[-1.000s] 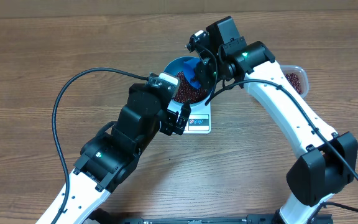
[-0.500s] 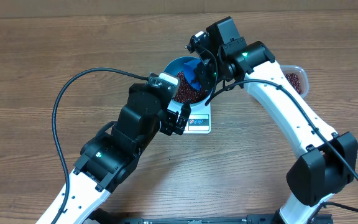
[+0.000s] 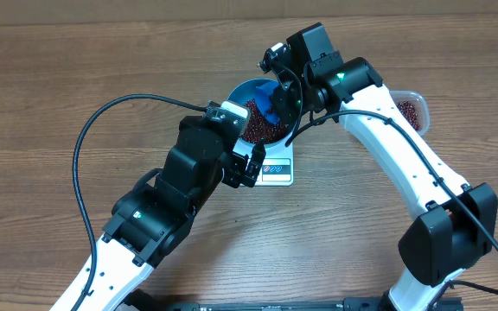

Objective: Scoop item into bowl and weigh 150g on scale

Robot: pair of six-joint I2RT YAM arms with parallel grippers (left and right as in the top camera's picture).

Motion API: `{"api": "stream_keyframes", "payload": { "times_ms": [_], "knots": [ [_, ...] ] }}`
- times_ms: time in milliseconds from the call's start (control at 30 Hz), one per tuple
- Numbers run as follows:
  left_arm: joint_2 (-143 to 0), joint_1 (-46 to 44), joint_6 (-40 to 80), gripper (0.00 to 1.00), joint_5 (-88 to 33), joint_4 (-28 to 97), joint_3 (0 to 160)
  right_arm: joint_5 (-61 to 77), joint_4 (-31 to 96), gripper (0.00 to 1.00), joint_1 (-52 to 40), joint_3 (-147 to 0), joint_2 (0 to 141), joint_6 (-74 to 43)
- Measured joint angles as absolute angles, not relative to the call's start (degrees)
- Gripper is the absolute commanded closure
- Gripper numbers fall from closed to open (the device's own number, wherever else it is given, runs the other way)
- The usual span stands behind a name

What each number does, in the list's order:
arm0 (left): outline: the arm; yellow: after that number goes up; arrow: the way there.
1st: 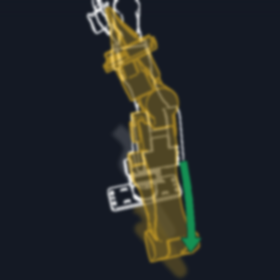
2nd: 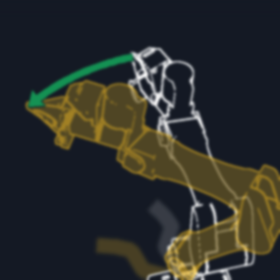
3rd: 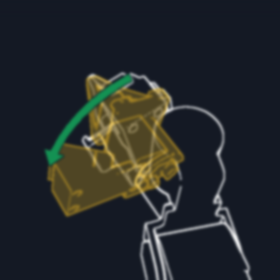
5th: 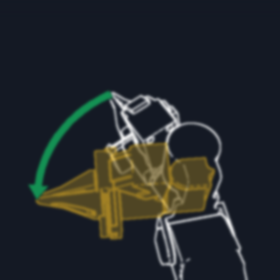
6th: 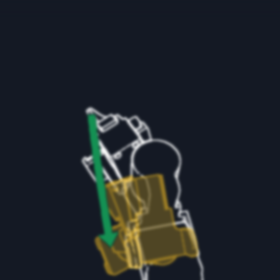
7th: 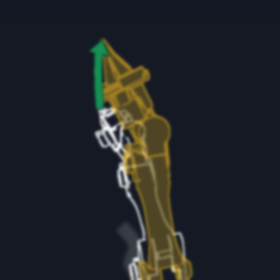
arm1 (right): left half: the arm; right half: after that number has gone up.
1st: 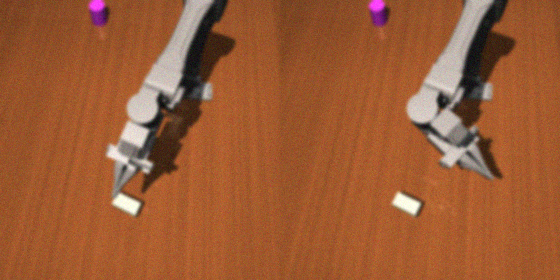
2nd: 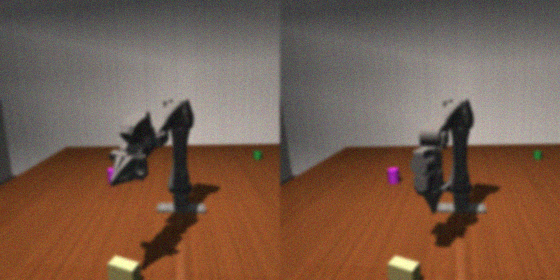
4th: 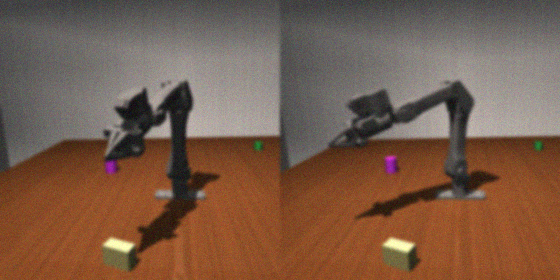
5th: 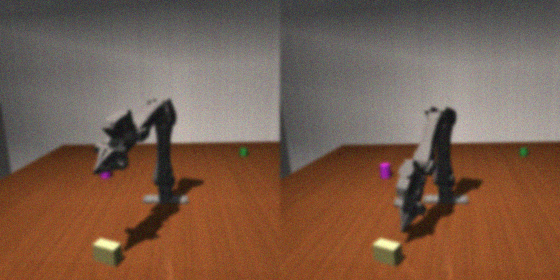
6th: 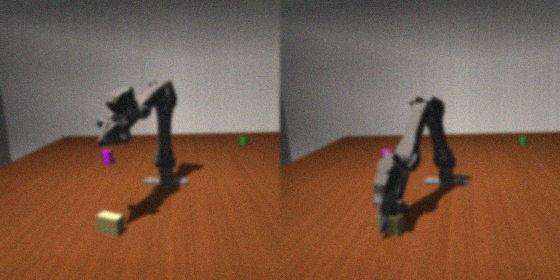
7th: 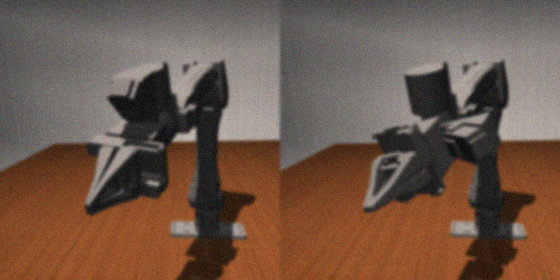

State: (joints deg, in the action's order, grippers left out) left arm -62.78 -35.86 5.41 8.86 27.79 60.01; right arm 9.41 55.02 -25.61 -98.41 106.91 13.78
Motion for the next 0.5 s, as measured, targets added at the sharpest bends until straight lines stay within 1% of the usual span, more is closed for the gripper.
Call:
{"api": "stream_keyframes", "payload": {
  "times_ms": [300,500],
  "knots": [
    [-62.8,-35.9,5.4,0.01,8.9,27.8,60.0,9.4,54.5,0.96,-25.6,-98.4,106.9,13.7],
    [-62.8,-35.9,5.4,0.01,8.9,27.8,60.0,9.4,56.6,0.96,-25.6,-98.5,106.9,13.8]
  ]
}}
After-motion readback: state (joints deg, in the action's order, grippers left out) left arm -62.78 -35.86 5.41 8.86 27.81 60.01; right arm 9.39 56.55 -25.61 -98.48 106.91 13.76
